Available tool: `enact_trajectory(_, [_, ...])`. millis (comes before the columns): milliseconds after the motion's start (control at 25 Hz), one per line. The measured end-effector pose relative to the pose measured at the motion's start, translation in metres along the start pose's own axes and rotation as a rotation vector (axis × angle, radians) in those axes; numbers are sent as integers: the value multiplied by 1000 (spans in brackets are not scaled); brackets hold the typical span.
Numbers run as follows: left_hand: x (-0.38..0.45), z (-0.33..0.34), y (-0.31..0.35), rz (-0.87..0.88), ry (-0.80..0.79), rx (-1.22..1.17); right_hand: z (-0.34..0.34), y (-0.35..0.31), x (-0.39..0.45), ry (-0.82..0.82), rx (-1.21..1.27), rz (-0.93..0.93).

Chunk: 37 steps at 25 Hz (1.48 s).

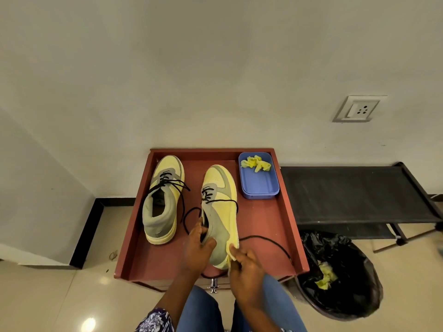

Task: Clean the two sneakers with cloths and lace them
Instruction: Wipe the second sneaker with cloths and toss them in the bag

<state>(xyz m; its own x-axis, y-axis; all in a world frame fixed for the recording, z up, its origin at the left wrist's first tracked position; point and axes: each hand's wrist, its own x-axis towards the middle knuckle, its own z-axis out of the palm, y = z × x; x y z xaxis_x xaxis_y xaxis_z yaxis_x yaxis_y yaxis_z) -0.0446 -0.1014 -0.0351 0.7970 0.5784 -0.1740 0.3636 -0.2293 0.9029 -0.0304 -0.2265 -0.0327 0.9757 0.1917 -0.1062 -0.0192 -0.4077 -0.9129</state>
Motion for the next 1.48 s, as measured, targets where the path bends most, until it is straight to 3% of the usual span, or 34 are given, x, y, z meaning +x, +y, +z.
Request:
enact_trajectory(240, [0,-4,0,41,25,22,6,-23,50,-1,-197,-44])
enact_trajectory(640, [1,-3,-7,34,-4,21,15,-32,103,-21,-209,-43])
enact_trajectory(880, [0,-5,-3,42,13,6,14,-14,44,3,-168,-323])
enact_trajectory(1280, [4,-8,-4,-55,-28,-70,-3,13,18,-232,-492,-823])
enact_trajectory(1480, [4,-9,-6,-36,-67,-48,-4,1,43,-191,-501,-681])
